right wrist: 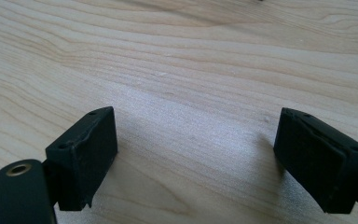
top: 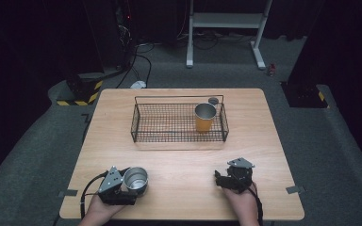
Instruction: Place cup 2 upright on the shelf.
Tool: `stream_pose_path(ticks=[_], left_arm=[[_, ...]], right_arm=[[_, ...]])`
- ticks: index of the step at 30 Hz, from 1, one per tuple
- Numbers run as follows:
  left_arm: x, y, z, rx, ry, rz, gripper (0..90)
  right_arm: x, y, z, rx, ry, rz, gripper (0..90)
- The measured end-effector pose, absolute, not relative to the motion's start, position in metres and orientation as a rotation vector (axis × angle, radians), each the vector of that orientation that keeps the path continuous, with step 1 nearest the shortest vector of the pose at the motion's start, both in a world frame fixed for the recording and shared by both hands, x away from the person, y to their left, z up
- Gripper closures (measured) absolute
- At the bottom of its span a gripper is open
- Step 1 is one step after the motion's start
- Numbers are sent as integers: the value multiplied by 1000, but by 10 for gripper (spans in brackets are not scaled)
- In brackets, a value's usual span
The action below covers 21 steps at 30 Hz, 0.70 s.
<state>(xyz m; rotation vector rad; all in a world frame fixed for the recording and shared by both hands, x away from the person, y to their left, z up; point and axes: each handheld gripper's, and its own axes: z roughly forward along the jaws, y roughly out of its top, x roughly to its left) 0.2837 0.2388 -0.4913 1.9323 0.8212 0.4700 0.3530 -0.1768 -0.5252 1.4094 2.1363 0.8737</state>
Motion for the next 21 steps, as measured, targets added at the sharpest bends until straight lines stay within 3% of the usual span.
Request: stream_pose_path(ticks=[21], left_arm=[[301,227,-472,1854,899,532,150]], right_arm=[[354,-177,-525,1382,2167,883,134]])
